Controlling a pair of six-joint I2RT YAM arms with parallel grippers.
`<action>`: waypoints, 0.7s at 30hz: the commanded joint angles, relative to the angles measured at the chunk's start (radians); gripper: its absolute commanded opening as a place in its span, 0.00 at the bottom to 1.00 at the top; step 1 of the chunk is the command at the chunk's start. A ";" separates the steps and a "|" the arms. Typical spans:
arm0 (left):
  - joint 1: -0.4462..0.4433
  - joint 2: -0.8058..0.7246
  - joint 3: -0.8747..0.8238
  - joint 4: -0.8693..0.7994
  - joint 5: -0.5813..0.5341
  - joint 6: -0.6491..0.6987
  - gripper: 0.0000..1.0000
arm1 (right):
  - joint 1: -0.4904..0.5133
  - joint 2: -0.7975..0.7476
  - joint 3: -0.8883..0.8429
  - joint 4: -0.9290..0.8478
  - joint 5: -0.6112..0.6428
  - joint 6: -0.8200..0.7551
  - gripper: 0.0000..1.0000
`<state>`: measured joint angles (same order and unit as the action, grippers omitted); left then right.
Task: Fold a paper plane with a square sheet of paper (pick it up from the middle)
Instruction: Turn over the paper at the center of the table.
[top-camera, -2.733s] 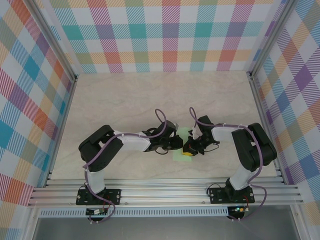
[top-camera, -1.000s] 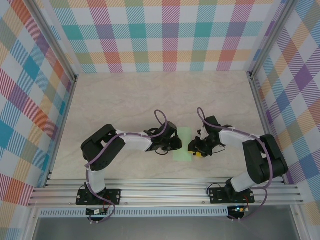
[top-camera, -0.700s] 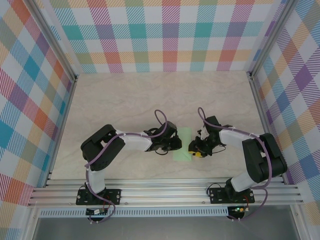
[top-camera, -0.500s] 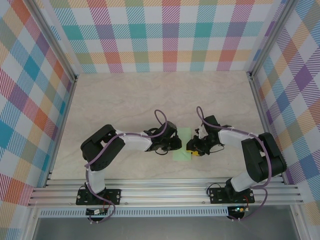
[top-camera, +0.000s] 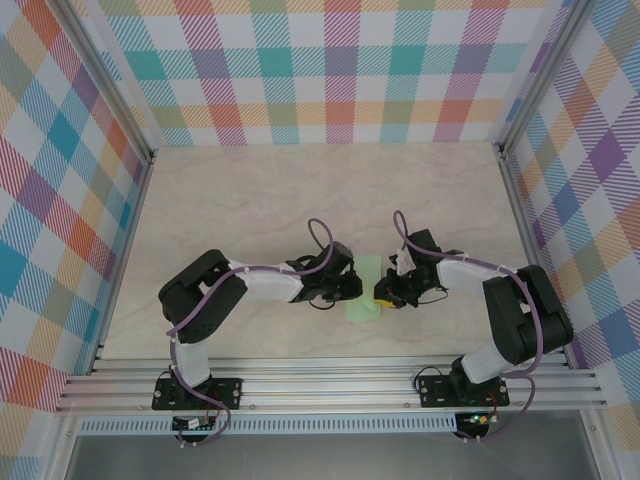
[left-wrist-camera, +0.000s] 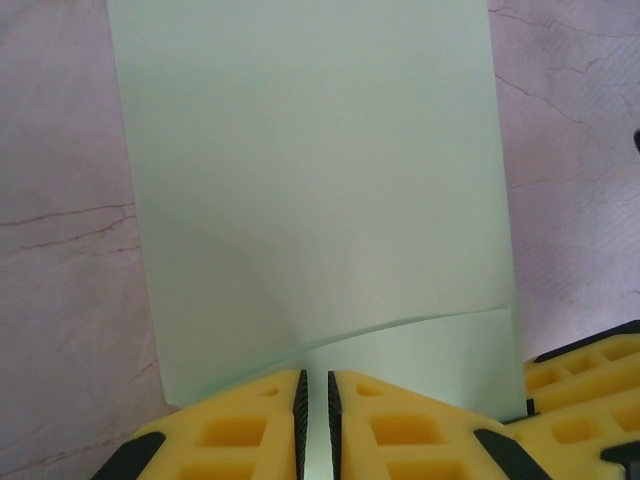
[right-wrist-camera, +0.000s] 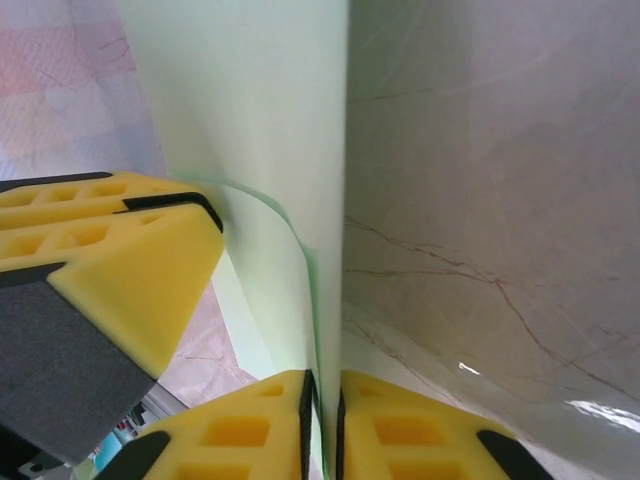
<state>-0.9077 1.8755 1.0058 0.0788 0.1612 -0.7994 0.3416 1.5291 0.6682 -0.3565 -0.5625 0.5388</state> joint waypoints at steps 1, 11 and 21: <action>-0.003 -0.075 -0.014 -0.009 -0.033 0.001 0.18 | -0.001 -0.029 -0.002 -0.016 -0.025 -0.017 0.10; 0.030 -0.353 -0.190 0.038 -0.170 -0.055 0.24 | 0.009 -0.180 0.187 -0.364 0.208 -0.116 0.00; 0.067 -0.673 -0.340 -0.181 -0.479 -0.131 0.28 | 0.176 -0.070 0.486 -0.812 0.889 -0.072 0.00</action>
<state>-0.8528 1.2625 0.7017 -0.0067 -0.1810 -0.8860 0.4904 1.3865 1.1454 -0.9936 0.1154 0.4496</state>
